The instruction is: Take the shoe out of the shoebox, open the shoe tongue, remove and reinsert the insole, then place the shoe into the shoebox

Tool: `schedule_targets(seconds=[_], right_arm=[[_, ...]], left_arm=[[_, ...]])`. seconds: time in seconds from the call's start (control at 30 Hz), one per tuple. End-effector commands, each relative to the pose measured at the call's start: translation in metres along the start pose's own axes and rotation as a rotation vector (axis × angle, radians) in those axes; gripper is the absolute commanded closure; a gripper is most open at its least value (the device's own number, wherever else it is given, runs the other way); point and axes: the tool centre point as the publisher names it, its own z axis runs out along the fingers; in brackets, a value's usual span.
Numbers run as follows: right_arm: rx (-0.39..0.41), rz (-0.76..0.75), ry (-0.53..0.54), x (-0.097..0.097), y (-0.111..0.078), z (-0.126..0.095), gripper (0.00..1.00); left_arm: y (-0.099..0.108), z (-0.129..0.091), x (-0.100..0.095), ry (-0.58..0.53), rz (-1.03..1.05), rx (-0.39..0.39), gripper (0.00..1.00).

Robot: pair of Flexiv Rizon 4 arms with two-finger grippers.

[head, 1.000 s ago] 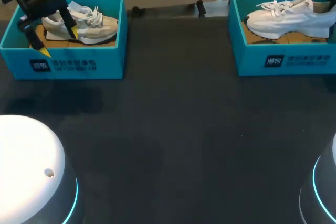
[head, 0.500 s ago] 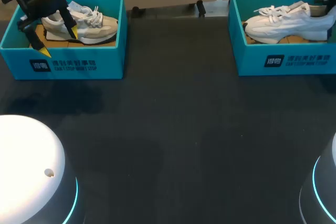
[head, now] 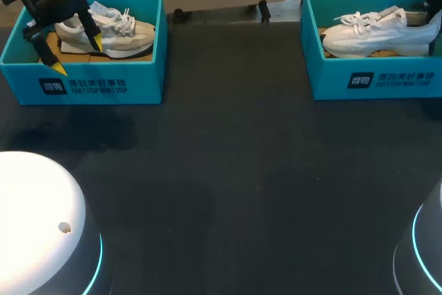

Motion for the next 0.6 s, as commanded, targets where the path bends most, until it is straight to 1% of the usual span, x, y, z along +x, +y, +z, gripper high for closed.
schedule_targets(seconds=[0.03,0.37,0.6], right_arm=[[-0.002,0.001,-0.005,-0.002,-0.001,0.0,1.0],[0.016,0.007,0.002,-0.004,-0.013,0.011,1.0],[0.016,0.012,0.006,-0.005,-0.019,0.012,1.0]], left_arm=[[0.0,0.0,0.001,0.001,0.001,-0.003,0.0],[0.0,0.0,0.001,0.001,0.001,-0.003,0.0],[0.0,0.0,0.001,0.001,0.001,-0.003,0.0]])
